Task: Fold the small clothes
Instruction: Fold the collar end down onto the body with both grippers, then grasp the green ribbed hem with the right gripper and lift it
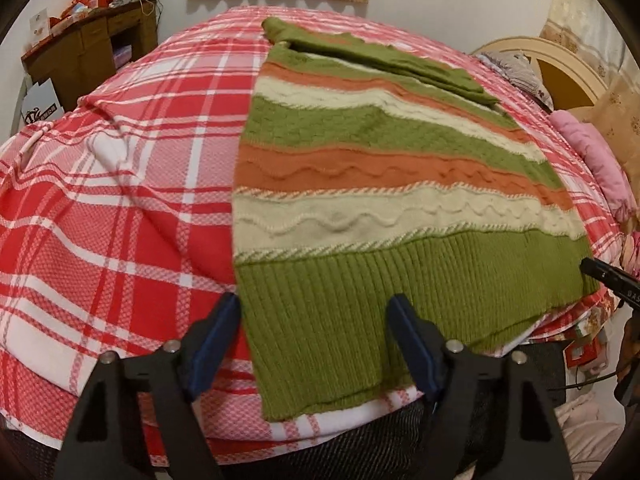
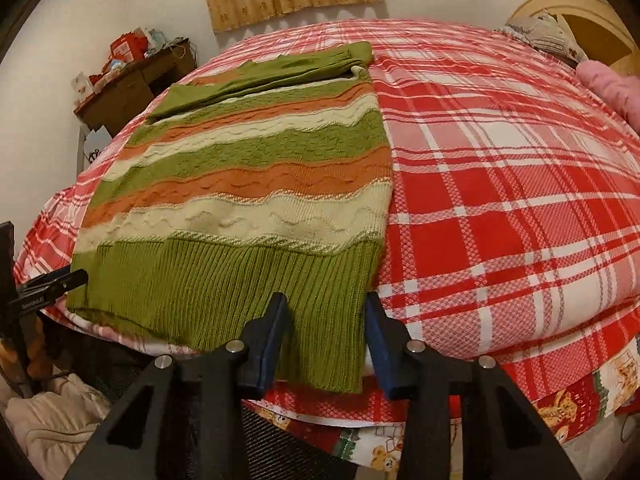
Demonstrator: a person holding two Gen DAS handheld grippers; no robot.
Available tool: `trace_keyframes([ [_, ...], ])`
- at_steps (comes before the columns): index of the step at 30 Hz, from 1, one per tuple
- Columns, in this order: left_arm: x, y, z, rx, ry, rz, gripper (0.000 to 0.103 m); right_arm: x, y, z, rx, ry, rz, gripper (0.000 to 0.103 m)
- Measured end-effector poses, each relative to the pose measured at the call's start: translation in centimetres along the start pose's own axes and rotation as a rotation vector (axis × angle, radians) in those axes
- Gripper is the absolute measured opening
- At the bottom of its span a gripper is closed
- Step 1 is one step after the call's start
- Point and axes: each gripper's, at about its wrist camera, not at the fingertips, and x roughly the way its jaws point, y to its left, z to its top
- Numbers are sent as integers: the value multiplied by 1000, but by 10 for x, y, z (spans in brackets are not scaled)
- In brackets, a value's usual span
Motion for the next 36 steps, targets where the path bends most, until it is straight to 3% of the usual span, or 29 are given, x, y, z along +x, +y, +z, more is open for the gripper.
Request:
trace_keyframes([
  [2, -1, -3, -1, 11, 5, -3, 76, -1, 1, -1, 2, 17, 25, 37],
  [5, -1, -5, -3, 32, 5, 1, 69, 2, 3, -3, 3, 37, 55, 20],
  [7, -2, -6, -4, 40, 1, -1, 66, 6, 3, -4, 2, 33, 56, 17],
  [9, -3, -7, -4, 47, 1, 5, 57, 7, 6, -4, -15, 39, 50, 12],
  [10, -4, -8, -3, 49, 0, 8, 48, 6, 6, -3, -17, 45, 55, 11],
  [13, -8, -4, 3, 34, 10, -21, 27, -1, 2, 4, 40, 49, 153, 8],
  [17, -13, 5, 13, 8, 10, -64, 16, -15, -3, 22, 94, 0, 250, 8],
  [22, -24, 1, 38, 29, -46, -75, 16, -15, -8, 61, 162, -58, 348, 8],
  [27, -37, 5, 70, 29, -135, -39, 18, 1, -7, 108, 162, -110, 324, 8],
  [32, -49, 25, 86, 16, -200, 12, 53, 29, -10, 145, 141, -132, 233, 8],
  [36, -57, 43, 85, 21, -234, 46, 68, 59, -14, 162, 149, -116, 152, 8],
])
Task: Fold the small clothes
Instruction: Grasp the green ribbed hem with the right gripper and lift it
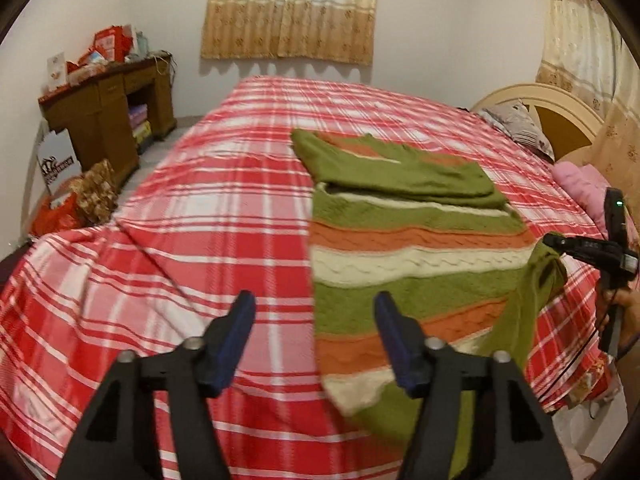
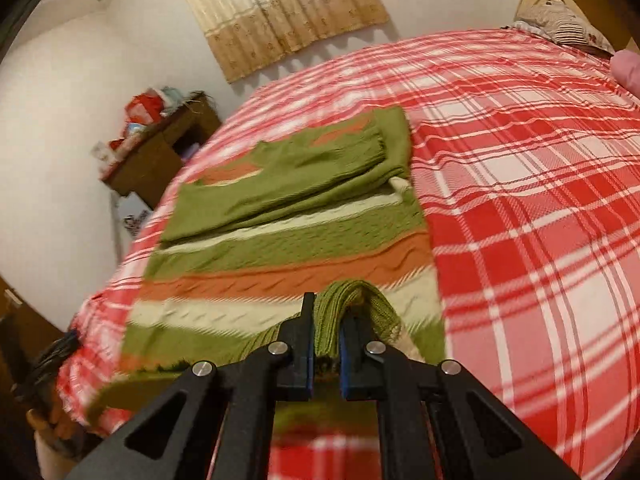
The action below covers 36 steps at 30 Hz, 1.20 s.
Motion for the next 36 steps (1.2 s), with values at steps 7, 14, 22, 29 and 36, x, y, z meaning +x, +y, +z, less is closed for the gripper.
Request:
trace_keyframes([
  [7, 9, 7, -6, 91, 51, -48, 77, 35, -17, -5, 38, 27, -46, 8],
  [14, 26, -36, -14, 238, 92, -198, 95, 36, -15, -5, 9, 26, -54, 8],
  [22, 67, -89, -23, 465, 53, -84, 82, 37, -17, -4, 18, 31, -40, 8],
  [29, 97, -44, 3, 124, 163, -264, 18, 39, -27, -3, 94, 43, 17, 9],
  [36, 102, -33, 6, -21, 188, -346, 22, 34, -42, -2, 233, 11, 154, 11],
])
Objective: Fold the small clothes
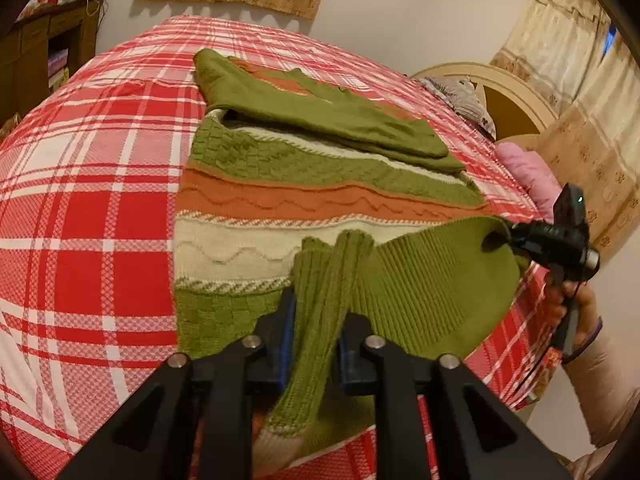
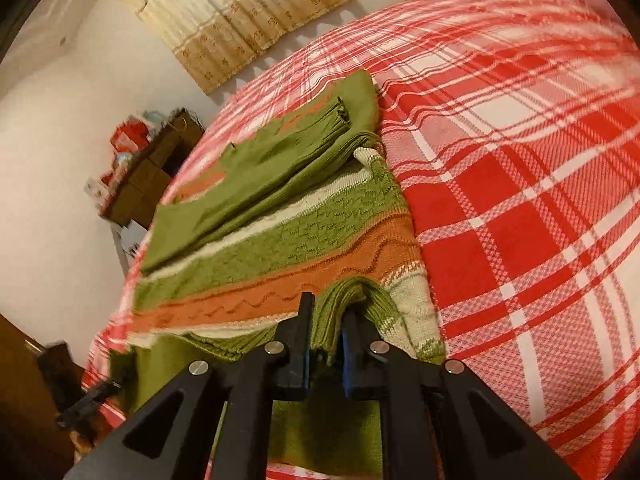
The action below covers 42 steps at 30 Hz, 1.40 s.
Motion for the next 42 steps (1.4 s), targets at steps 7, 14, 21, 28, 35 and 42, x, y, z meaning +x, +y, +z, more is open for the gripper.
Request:
trace_keyframes([
  [7, 3, -7, 2, 31, -17, 25, 27, -12, -11, 15, 133, -45, 175, 13],
  [14, 6, 7, 4, -18, -36, 13, 15, -32, -8, 18, 97, -72, 234, 13],
  [21, 9, 8, 7, -34, -39, 21, 14, -37, -27, 24, 215, -56, 371, 14],
  [28, 10, 9, 8, -46, -36, 30, 14, -53, -45, 22, 273, -64, 343, 70],
  [35, 11, 6, 9, -31, -49, 53, 14, -84, -11, 25, -83, -147, 147, 70],
  [42, 10, 4, 8, -28, -42, 47, 23, -10, 49, 10, -446, 3, -44, 70],
])
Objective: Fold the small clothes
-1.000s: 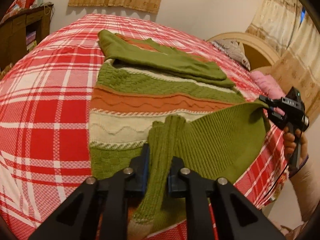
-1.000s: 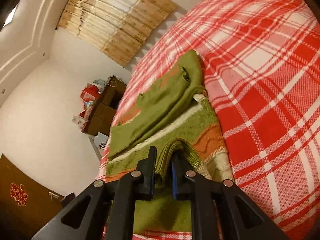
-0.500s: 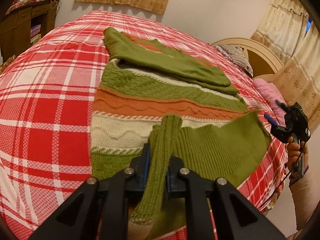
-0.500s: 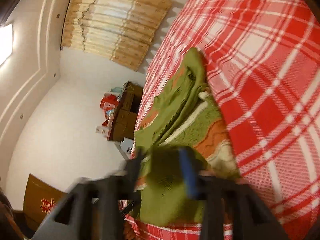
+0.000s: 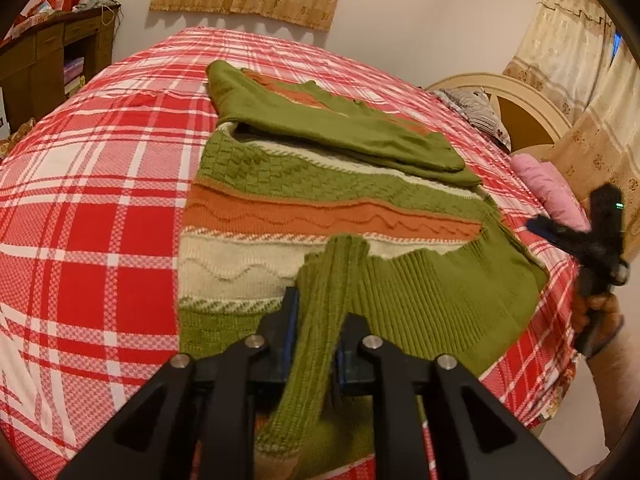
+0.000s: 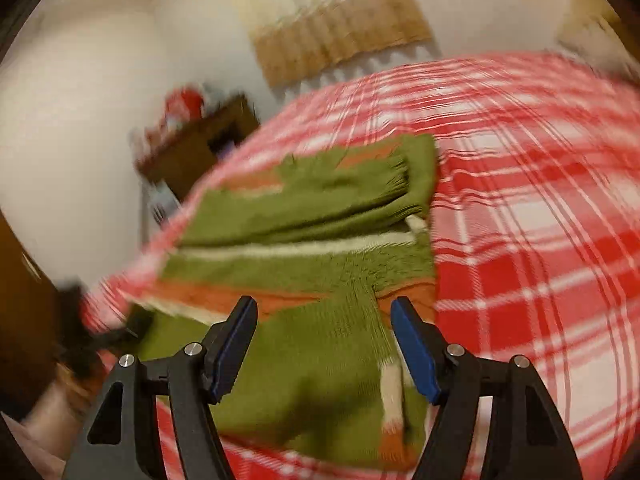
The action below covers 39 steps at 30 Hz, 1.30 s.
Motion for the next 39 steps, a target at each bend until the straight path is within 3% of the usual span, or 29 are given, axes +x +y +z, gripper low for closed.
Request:
trace_keyframes([
  [2, 0, -3, 0, 12, 13, -21, 38, 22, 5, -4, -47, 53, -26, 70],
  [5, 1, -15, -1, 84, 22, 4, 45, 47, 5, -9, -96, 103, -82, 62],
  [6, 2, -18, -2, 109, 20, 25, 45, 47, 8, -12, -139, 95, -132, 48],
  [7, 3, -20, -3, 124, 14, 36, 42, 46, 10, -13, -172, 100, -170, 41],
  [9, 3, -21, -4, 127, 1, 41, 32, 41, 8, -13, -151, 110, -154, 13],
  [10, 3, -19, -4, 117, -1, 35, 15, 38, 6, -14, -130, 109, -148, 13],
  [13, 0, -9, -3, 54, -4, 22, 10, 29, 11, -19, -135, 93, -186, 11],
  [20, -16, -10, 7, 37, -35, 38, 8, -23, 30, -8, -81, -72, -200, 10],
  [27, -27, -23, 41, 45, -118, 69, 8, -40, 45, 16, -86, -172, -239, 10],
  [39, -9, -19, 98, -9, -157, 151, 6, -31, 40, 51, -64, -217, -285, 10],
])
